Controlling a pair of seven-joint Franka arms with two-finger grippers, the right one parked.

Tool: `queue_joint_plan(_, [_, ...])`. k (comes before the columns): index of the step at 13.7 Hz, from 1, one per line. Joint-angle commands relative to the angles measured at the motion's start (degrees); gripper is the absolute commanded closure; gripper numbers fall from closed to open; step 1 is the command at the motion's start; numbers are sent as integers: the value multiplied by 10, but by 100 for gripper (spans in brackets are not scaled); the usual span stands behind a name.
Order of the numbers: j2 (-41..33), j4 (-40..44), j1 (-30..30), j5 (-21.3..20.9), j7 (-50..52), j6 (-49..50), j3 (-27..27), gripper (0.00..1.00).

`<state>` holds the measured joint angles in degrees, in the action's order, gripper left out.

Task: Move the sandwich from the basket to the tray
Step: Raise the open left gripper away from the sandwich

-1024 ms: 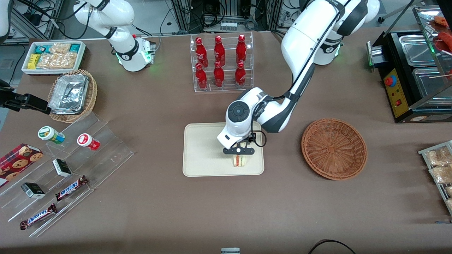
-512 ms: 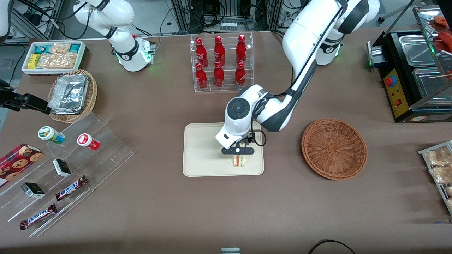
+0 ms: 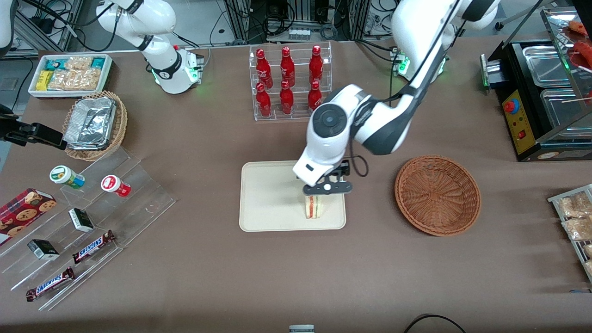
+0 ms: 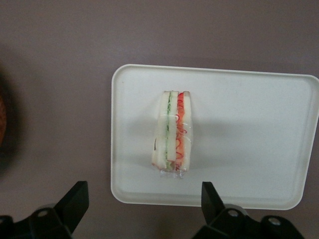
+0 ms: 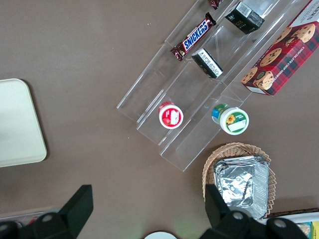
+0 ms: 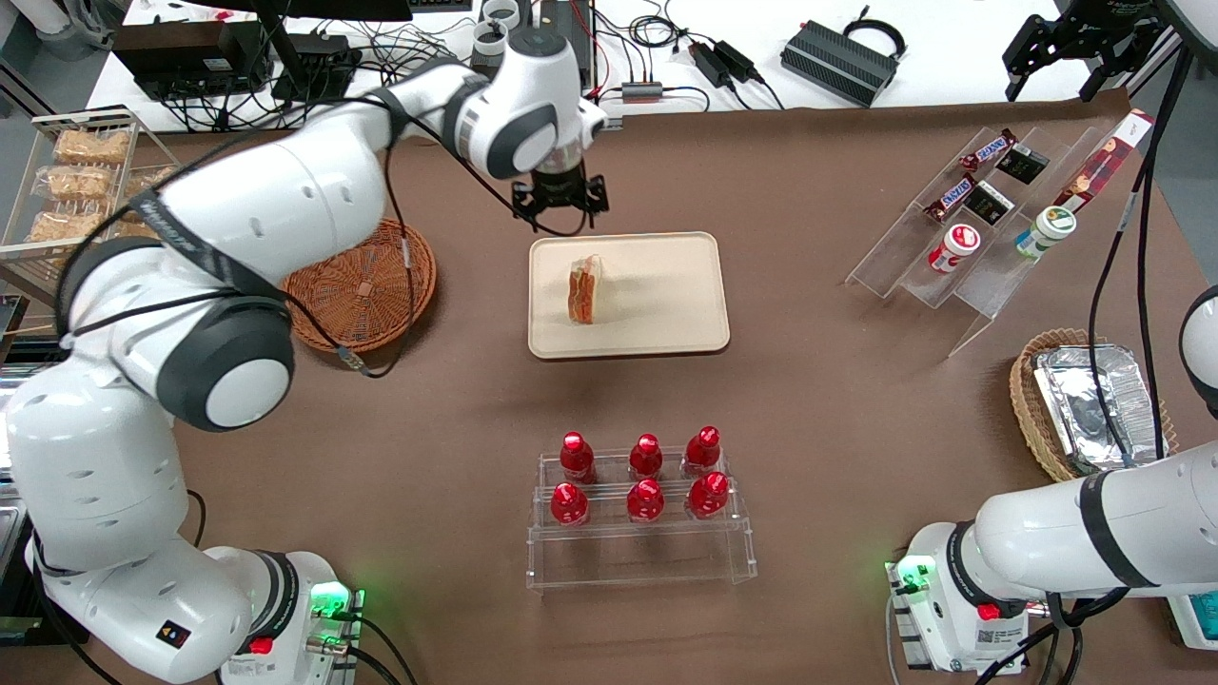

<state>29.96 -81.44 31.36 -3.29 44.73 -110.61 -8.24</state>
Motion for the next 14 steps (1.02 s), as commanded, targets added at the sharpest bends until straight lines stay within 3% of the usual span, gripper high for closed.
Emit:
queue_joint_plan(1, [-54, -11, -55, 11, -6, 47, 0, 0])
queue_joint_plan(9, [-123, -15, -232, 35, -195, 147, -1, 0])
queue_joint_plan(14, [-169, -8, -289, 29, -281, 226, 1, 0])
